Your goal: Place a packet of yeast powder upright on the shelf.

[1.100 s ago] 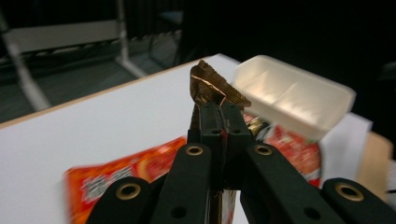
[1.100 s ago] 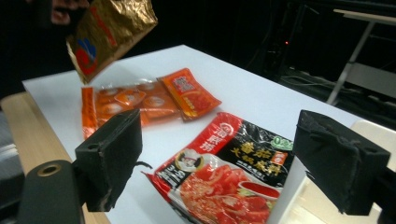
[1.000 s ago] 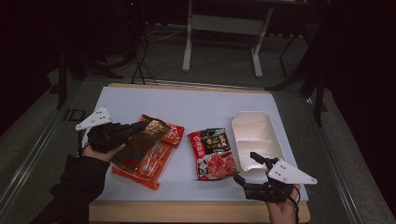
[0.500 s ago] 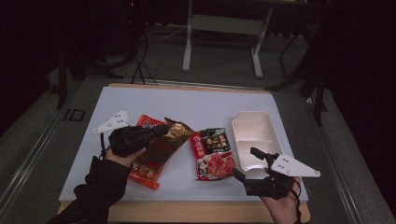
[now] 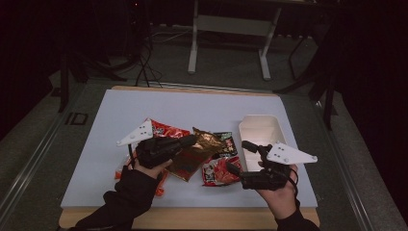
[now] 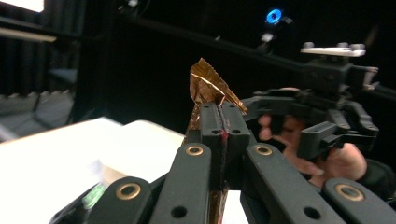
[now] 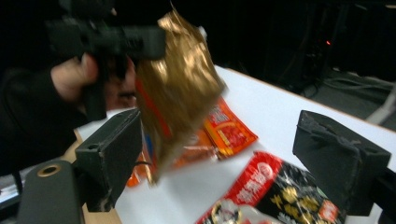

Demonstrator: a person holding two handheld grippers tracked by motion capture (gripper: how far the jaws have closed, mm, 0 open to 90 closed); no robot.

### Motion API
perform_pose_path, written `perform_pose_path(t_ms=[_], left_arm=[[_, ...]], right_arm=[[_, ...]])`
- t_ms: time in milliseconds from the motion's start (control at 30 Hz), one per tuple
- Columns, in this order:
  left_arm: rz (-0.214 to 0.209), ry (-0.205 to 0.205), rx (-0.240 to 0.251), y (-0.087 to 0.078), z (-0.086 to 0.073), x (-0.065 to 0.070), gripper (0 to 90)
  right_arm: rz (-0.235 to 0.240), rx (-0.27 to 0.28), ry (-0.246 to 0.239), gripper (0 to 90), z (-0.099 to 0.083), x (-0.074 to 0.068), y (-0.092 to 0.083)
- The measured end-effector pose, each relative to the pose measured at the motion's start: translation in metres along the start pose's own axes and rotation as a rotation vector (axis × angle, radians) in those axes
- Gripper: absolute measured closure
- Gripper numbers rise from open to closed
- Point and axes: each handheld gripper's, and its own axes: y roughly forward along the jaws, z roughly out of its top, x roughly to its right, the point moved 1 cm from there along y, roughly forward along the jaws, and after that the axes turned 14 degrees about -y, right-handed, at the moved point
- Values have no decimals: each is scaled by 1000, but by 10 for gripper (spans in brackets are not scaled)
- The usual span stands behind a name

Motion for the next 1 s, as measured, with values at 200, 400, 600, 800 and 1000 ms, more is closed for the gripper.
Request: perform_pose_path(t_ms=[200, 400, 600, 800, 1000], left_arm=[[-18, 0, -3, 11, -7, 2, 900], [-23, -16, -4, 16, -11, 1, 900], [-21, -15, -26, 19, -12, -1, 900], [-14, -27, -64, 19, -15, -8, 892], [-30, 8, -87, 17, -12, -4, 736]], right_arm=[[49, -36, -5, 309, 0, 2, 14], [88, -34, 31, 597, -1, 8, 18], [141, -51, 66, 884, 1, 17, 18], [195, -109, 25, 899, 6, 18, 19], [237, -119, 11, 900, 13, 24, 16]])
